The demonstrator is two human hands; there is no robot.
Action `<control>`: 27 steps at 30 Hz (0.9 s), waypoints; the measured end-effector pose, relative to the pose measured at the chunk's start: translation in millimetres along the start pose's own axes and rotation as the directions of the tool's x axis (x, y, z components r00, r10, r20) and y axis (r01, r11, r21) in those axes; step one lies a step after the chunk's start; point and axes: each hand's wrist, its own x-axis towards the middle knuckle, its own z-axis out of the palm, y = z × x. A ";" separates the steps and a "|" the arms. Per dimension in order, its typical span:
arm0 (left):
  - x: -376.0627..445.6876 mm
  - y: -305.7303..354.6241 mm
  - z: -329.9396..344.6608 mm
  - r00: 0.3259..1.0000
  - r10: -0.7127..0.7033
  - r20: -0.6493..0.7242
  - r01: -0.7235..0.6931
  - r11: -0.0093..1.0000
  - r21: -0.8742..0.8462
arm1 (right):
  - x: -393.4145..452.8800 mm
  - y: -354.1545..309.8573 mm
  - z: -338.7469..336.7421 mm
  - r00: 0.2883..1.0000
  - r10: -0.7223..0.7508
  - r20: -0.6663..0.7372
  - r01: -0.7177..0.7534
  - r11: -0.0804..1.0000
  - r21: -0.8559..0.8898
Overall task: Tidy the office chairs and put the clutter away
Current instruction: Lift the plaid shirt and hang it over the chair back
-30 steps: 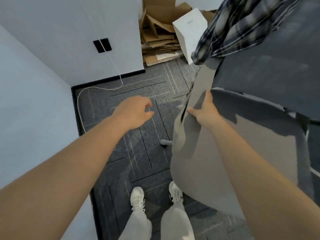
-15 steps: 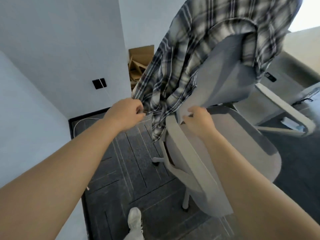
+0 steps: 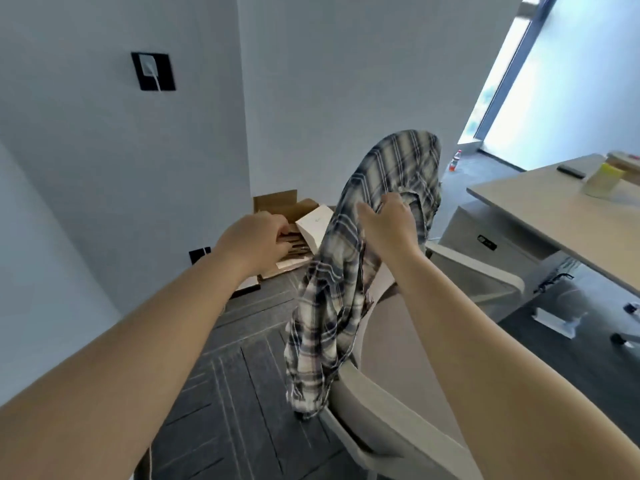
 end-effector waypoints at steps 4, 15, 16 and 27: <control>25.0 -0.9 -22.7 0.998 0.065 -0.022 -0.065 0.998 0.023 | 21.2 -24.6 2.9 0.998 0.065 -0.004 -0.065 0.997 -0.037; 62.9 -11.4 -26.7 0.986 0.165 0.011 -0.166 0.986 0.026 | 18.0 -24.9 1.6 0.973 0.218 0.079 -0.191 0.947 -0.259; 64.3 -8.5 -24.8 0.985 0.174 0.018 -0.175 0.984 0.024 | 13.3 -23.9 -5.4 0.968 0.225 0.108 -0.189 0.944 -0.271; 79.5 28.1 -13.8 0.957 0.290 0.025 -0.291 0.954 0.070 | 3.1 -25.6 -18.3 0.977 0.214 -0.012 -0.195 0.861 -0.469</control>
